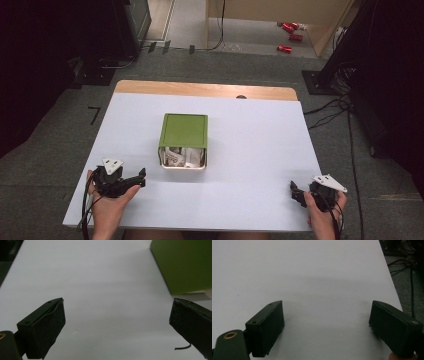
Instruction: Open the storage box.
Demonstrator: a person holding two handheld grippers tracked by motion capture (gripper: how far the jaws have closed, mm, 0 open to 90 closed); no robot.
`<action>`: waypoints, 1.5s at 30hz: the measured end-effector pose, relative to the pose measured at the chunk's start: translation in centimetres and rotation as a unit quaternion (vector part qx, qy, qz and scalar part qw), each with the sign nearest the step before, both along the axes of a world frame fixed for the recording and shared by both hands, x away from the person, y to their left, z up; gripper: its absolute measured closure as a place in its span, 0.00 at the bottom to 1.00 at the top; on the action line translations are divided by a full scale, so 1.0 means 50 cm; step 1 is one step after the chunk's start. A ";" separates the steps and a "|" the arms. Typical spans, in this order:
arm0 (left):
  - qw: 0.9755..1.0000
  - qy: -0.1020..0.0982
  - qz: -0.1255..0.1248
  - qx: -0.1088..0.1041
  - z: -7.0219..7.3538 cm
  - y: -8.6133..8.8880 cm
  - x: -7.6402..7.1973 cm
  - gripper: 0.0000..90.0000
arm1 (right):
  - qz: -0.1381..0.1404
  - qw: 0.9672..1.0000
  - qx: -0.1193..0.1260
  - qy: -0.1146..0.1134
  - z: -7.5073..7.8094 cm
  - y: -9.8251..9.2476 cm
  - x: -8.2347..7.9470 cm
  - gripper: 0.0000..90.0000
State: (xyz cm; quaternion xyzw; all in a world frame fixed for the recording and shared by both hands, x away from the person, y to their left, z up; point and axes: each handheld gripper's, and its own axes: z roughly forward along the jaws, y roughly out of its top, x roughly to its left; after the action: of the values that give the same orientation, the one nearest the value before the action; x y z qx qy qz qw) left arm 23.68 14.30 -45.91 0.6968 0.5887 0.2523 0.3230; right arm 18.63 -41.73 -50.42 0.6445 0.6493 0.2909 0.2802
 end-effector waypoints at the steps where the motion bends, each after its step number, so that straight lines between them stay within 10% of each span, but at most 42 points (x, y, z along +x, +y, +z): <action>1: 1.000 0.000 0.000 0.000 0.000 0.000 0.000 0.04 | 0.000 1.000 0.000 0.000 0.000 0.000 0.000 0.14; 21: 0.998 -0.016 -0.051 -0.021 0.028 -0.093 0.003 0.18 | 0.000 1.000 0.000 -0.001 0.000 0.000 0.000 0.14; 45: 0.998 0.005 -0.066 -0.007 0.018 -0.151 0.042 0.67 | 0.000 1.000 0.000 -0.002 -0.001 0.000 -0.001 0.14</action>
State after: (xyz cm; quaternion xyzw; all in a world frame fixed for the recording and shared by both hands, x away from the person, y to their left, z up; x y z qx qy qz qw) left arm 25.81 6.73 -45.01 0.7328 0.5449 0.2234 0.3409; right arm 18.58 -41.75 -50.45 0.6435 0.6490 0.2923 0.2816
